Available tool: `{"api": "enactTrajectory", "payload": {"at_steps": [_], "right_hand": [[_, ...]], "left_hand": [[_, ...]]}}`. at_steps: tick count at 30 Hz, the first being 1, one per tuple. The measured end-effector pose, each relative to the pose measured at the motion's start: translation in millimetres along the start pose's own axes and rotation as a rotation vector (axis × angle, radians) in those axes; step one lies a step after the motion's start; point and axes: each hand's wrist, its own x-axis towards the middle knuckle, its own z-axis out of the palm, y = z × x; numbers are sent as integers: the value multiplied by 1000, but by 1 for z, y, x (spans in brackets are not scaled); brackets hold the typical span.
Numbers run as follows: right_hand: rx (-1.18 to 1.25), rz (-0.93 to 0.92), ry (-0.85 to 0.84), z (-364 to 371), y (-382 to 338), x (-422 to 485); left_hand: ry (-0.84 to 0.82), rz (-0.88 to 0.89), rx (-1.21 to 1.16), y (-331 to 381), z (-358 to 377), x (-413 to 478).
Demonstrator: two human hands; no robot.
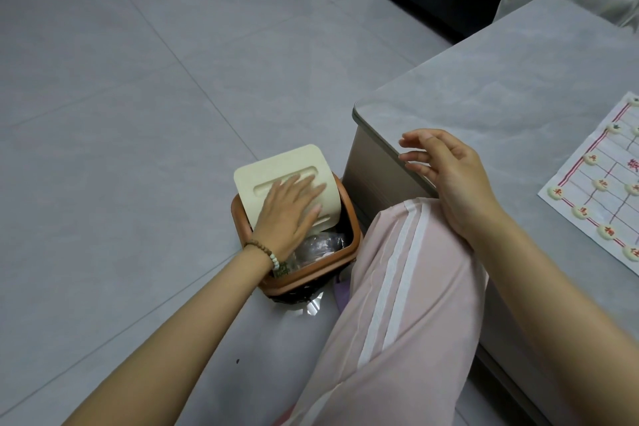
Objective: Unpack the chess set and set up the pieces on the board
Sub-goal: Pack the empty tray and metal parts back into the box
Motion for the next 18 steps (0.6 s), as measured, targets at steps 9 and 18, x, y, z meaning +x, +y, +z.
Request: {"api": "enactTrajectory", "payload": {"at_steps": [9, 18], "right_hand": [[-1, 18, 8, 1, 1, 2], [-127, -62, 150, -42, -18, 7]], "left_hand": [[-227, -216, 49, -4, 1, 21], [-101, -142, -161, 87, -56, 93]]}}
